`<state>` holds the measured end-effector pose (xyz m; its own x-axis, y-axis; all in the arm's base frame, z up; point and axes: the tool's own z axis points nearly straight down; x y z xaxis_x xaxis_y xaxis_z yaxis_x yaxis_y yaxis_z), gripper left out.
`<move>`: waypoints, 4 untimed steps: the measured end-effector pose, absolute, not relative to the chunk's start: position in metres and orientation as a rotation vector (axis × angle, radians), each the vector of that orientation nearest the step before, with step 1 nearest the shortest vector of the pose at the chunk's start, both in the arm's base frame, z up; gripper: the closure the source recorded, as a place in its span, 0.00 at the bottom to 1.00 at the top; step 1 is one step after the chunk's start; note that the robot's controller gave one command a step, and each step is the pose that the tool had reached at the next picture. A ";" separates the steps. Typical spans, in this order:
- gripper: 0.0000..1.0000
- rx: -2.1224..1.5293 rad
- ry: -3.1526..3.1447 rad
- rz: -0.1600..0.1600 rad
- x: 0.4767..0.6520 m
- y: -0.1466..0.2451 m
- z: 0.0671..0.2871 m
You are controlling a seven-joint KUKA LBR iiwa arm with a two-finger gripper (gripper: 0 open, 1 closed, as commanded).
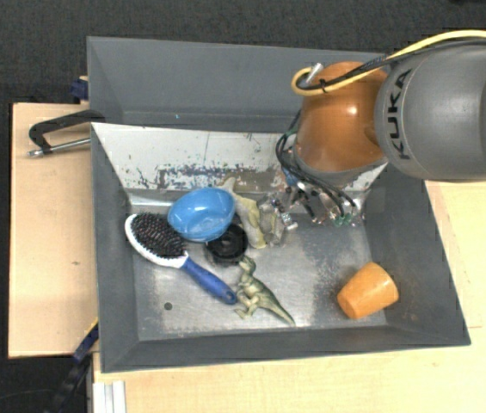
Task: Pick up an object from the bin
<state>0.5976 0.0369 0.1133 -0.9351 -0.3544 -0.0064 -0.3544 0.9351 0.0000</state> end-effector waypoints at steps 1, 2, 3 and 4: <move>0.00 -0.565 3.084 0.002 0.598 0.037 0.113; 0.00 -0.739 3.038 0.001 0.604 0.039 0.073; 1.00 -0.735 3.026 0.000 0.607 0.040 0.079; 1.00 -0.779 3.027 -0.004 0.598 0.036 0.228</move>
Offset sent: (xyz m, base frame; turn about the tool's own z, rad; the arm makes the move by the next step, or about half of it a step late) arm 0.0000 0.0000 0.0000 0.0000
